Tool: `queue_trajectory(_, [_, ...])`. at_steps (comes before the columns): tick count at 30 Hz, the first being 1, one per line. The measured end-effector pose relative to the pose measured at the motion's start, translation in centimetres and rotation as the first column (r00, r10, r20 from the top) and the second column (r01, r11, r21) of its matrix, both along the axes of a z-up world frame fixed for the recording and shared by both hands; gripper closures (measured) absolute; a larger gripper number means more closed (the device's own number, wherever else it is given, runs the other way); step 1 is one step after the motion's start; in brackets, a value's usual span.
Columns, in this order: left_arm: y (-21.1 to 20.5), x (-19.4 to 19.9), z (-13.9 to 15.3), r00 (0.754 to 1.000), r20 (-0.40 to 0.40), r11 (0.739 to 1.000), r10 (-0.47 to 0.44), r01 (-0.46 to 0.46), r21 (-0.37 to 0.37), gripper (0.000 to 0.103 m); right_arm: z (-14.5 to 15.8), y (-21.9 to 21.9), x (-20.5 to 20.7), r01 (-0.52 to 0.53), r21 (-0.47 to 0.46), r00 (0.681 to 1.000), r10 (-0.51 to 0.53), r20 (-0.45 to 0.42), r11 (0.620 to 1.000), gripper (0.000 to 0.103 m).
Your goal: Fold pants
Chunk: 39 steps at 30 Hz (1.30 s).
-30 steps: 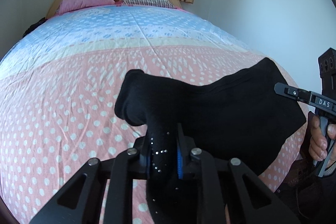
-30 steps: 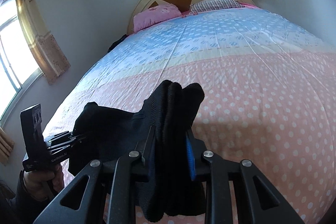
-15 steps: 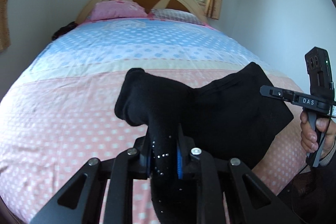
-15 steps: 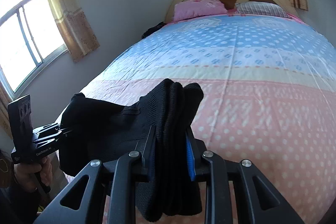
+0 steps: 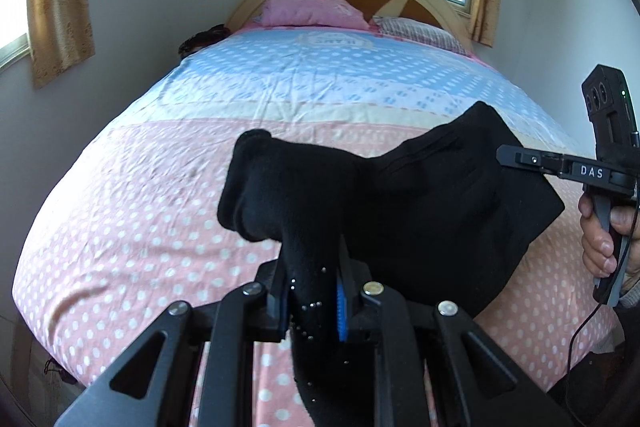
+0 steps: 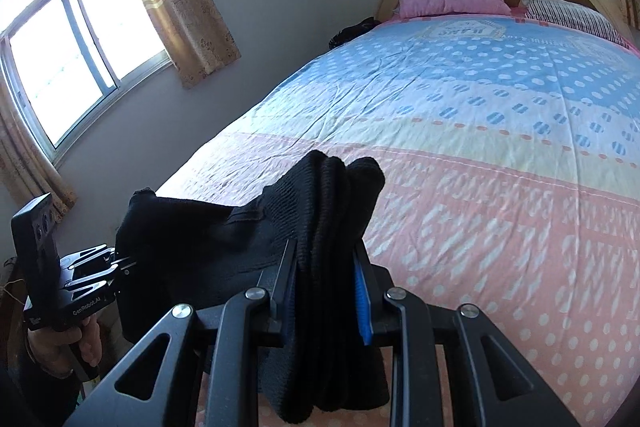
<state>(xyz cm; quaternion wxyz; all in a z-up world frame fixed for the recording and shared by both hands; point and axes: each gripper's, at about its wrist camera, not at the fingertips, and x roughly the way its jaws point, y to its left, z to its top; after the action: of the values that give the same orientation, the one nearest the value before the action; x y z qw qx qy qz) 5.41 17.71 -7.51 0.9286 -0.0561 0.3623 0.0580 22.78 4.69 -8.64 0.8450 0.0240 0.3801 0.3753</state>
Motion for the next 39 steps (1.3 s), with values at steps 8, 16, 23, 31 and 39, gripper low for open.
queue_trajectory(8, [1.4, 0.3, -3.0, 0.998, -0.057, 1.000, 0.026, -0.026, -0.003, 0.085, -4.1, 0.5, 2.7, 0.017, -0.025, 0.994, -0.020, -0.105, 1.000, 0.076])
queue_trajectory(16, [2.2, 0.9, -5.6, 0.992, -0.096, 0.996, 0.080, -0.075, 0.058, 0.049, -6.6, -1.5, 4.5, 0.109, -0.016, 0.980, -0.110, -0.165, 0.994, 0.055])
queue_trajectory(23, [4.2, -2.0, -5.3, 0.987, -0.088, 0.987, 0.137, -0.129, 0.093, 0.024, -4.1, -5.5, 2.5, 0.255, -0.002, 0.962, -0.254, -0.098, 0.967, 0.051])
queue_trajectory(31, [4.5, -4.8, -2.8, 0.980, -0.036, 0.976, 0.194, -0.189, 0.111, 0.024, 1.0, -7.0, -5.0, 0.286, 0.039, 0.957, -0.287, 0.026, 0.957, 0.047])
queue_trajectory(39, [2.0, -6.3, 2.1, 0.980, 0.129, 0.986, 0.151, -0.159, 0.052, 0.024, 6.1, -4.8, -13.4, 0.223, 0.043, 0.950, -0.227, 0.216, 0.974, 0.041])
